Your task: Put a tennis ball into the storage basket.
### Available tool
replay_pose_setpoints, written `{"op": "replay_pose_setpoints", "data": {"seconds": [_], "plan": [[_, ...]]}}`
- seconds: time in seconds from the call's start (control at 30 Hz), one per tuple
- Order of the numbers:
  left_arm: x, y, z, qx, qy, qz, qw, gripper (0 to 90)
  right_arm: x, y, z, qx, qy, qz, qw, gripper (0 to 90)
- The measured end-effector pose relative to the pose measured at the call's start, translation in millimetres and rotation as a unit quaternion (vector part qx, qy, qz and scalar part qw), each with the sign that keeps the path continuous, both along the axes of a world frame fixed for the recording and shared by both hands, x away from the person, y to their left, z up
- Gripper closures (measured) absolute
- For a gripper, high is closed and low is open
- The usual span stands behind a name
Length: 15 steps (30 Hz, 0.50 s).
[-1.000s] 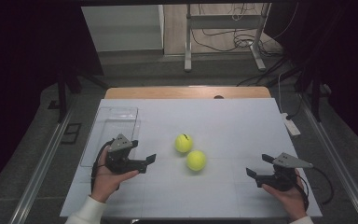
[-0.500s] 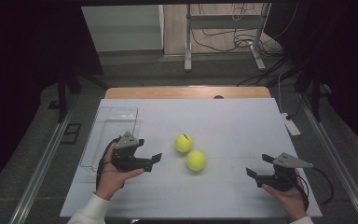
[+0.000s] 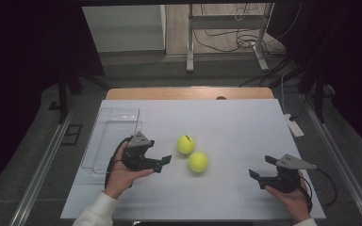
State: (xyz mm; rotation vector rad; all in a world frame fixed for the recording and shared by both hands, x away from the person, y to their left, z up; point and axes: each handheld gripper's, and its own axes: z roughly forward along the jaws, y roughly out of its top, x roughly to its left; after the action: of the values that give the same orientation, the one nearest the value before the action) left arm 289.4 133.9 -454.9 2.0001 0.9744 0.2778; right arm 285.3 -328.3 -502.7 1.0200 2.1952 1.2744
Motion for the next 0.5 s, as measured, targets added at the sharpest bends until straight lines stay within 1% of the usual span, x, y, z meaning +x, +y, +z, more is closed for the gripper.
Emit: {"op": "replay_pose_setpoints", "data": {"seconds": [0.5], "plan": [[10.9,-9.7,-1.6,0.007,0.011,-0.004,0.9999,12.3,0.0,-0.1,-0.2,-0.001,0.0,-0.001,1.0,12.9]]}}
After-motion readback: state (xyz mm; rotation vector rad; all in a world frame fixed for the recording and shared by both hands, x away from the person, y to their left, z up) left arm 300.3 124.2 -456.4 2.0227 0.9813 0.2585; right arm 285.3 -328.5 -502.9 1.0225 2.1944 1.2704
